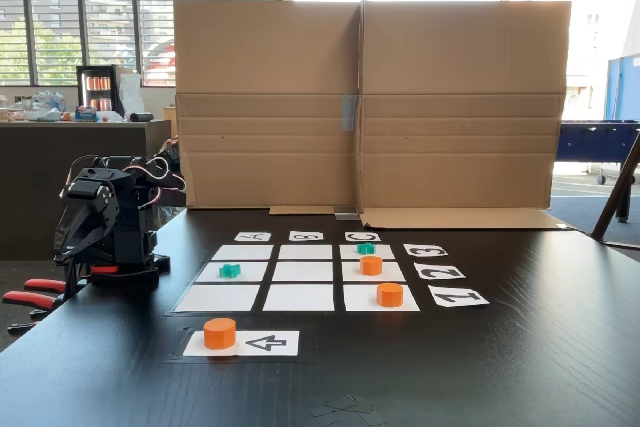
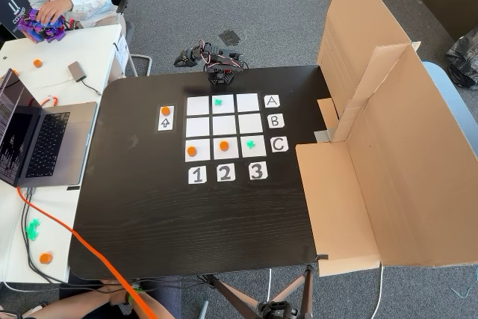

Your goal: Pick up the round, orange token and place it in the grid on square B2.

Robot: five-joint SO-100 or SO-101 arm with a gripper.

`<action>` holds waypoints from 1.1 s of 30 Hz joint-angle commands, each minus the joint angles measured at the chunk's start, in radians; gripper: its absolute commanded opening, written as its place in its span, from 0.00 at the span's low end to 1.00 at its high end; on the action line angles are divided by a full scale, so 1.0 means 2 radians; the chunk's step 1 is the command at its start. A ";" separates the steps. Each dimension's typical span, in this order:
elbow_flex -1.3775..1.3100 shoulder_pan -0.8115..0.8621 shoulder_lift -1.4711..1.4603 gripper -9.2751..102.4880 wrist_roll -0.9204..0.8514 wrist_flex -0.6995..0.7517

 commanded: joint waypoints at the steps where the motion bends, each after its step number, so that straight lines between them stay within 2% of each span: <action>1: -0.002 0.061 0.004 0.08 0.034 0.001; 18: -0.017 0.043 -0.023 0.09 0.030 -0.003; 28: -0.187 0.025 -0.181 0.13 0.031 0.037; 33: -0.285 0.012 -0.265 0.21 0.030 0.070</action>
